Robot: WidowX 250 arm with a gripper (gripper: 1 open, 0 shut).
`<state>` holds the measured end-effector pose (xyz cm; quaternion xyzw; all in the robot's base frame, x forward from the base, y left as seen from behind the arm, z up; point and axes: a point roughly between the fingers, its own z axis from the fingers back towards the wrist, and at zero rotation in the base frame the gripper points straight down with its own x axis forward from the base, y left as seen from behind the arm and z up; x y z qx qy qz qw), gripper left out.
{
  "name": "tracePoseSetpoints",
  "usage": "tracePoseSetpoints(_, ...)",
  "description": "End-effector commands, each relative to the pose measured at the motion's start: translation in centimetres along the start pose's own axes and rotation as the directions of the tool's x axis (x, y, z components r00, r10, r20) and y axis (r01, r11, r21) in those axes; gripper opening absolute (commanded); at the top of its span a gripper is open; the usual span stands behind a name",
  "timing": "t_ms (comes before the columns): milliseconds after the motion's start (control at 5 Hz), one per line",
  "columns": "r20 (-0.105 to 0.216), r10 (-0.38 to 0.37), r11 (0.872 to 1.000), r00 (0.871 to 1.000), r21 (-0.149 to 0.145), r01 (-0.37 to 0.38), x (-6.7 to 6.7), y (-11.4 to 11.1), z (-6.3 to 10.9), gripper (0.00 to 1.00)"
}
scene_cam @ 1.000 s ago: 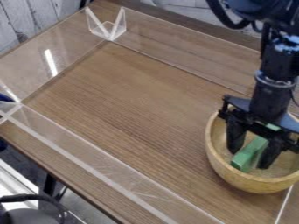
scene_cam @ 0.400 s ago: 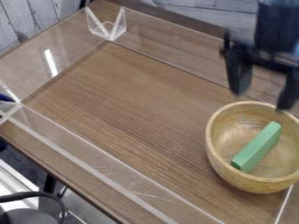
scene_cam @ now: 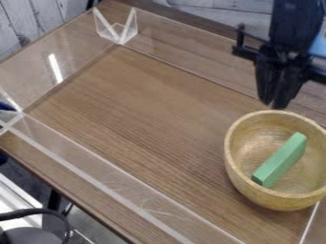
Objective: Put the green block in the brown bowl
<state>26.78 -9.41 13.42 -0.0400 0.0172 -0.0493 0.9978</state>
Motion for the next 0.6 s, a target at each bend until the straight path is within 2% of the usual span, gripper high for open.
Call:
tracePoseSetpoints(0,0.029,0.005,0.999,1.0,-0.049,-0.004,0.8,-0.3,-0.3,0.0)
tracePoseSetpoints(200,-0.004,0.017,0.995,1.0,-0.093,-0.017,0.3,-0.2,-2.6,0.0)
tracePoseSetpoints(400,-0.024,0.027,0.992,0.999,-0.125,-0.03,0.1,-0.3,-4.2,0.0)
